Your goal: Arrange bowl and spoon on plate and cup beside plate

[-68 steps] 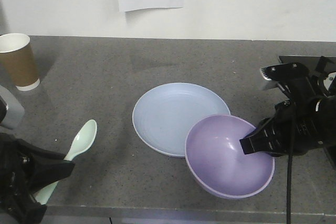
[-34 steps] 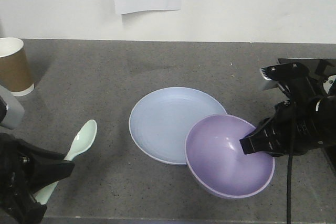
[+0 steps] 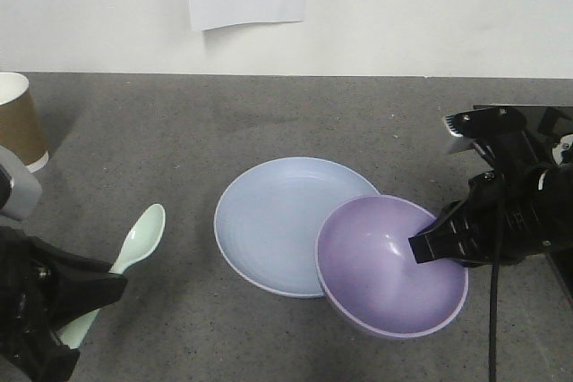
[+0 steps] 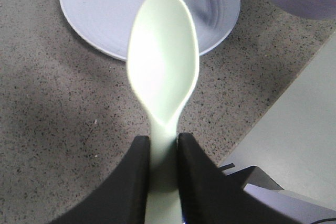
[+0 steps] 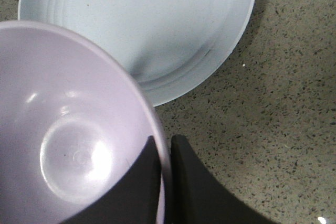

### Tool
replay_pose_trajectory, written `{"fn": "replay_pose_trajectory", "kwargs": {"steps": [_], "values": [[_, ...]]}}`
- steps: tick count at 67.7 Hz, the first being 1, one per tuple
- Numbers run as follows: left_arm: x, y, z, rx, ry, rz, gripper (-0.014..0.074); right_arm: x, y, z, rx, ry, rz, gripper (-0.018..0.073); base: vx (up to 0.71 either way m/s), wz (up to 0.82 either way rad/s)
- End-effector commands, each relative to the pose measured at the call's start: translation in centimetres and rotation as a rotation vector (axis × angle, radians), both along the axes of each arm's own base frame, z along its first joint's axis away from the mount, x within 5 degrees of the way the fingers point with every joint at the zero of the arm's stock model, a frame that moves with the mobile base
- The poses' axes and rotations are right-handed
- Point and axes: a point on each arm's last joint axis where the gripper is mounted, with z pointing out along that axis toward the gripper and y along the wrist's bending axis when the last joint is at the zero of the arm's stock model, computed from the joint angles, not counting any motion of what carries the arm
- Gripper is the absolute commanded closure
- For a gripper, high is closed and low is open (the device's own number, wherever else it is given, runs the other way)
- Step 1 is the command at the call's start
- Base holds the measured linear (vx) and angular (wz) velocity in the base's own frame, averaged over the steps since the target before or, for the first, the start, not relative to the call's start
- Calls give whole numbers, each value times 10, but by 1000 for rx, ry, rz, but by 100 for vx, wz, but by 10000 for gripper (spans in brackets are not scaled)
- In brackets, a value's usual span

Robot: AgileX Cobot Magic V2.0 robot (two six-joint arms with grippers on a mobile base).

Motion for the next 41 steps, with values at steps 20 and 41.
{"fn": "replay_pose_trajectory", "kwargs": {"steps": [20, 41], "values": [[1, -2, 13, -60, -53, 21, 577, 0, 0, 17, 40, -79, -20, 563, 4, -2], [1, -2, 13, -60, -53, 21, 577, 0, 0, 17, 40, -79, -20, 563, 3, -1]]}}
